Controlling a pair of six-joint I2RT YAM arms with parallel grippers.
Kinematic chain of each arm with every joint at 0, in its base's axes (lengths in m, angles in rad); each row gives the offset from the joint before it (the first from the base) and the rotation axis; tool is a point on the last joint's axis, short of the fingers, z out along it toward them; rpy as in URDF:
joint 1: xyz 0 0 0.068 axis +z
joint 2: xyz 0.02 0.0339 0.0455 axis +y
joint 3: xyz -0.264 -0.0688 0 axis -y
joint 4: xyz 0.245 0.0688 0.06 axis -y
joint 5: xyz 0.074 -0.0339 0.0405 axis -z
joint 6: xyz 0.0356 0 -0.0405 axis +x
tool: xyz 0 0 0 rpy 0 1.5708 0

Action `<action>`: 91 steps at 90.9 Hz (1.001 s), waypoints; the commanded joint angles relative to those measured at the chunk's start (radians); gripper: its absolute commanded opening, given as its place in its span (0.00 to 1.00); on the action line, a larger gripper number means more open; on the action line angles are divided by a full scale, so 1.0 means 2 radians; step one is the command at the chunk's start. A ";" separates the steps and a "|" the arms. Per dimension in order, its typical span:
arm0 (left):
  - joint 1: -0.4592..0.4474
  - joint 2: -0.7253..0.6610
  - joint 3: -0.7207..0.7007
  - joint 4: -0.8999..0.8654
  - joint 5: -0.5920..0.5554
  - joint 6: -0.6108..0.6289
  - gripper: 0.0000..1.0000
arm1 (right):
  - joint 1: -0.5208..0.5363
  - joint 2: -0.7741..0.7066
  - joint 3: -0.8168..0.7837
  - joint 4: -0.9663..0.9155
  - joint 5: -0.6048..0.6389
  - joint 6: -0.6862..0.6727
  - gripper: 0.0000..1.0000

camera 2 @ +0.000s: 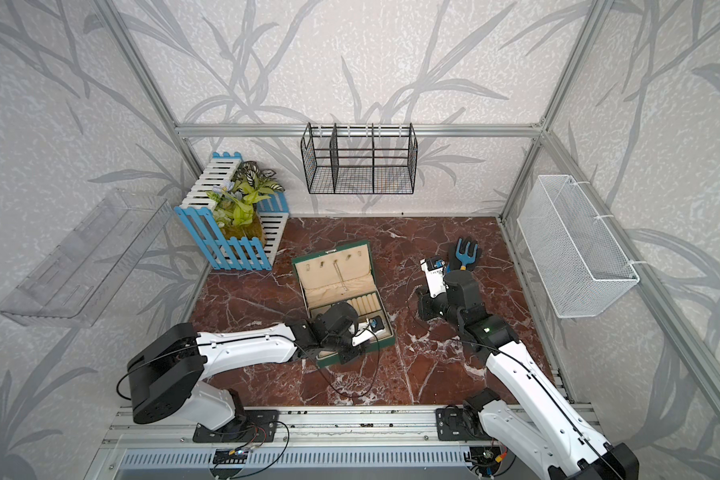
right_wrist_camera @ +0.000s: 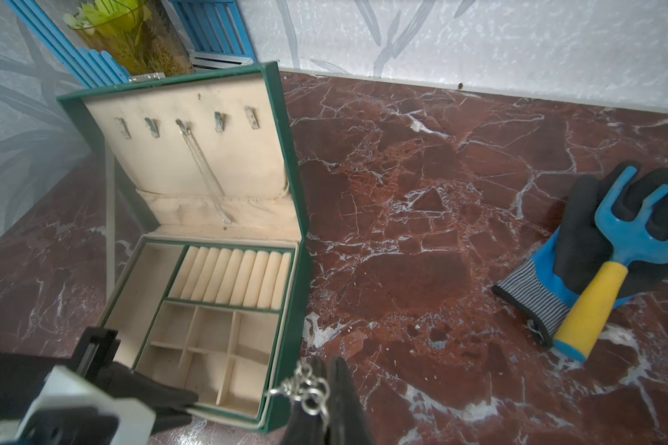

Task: Put jewelry chain into jewelry box
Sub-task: Move the jewelry box to the center of the board, then open the fastener on the jewelry box.

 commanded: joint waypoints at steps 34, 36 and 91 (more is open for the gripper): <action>-0.012 -0.132 0.030 -0.013 -0.023 -0.049 0.75 | 0.002 -0.024 -0.020 0.027 -0.107 -0.001 0.03; 0.000 -0.135 0.038 -0.023 -0.025 -0.043 0.76 | 0.002 -0.025 -0.023 0.031 -0.117 -0.002 0.03; 0.187 0.003 0.249 -0.155 0.039 0.101 0.45 | 0.019 -0.023 -0.079 0.146 -0.189 -0.022 0.03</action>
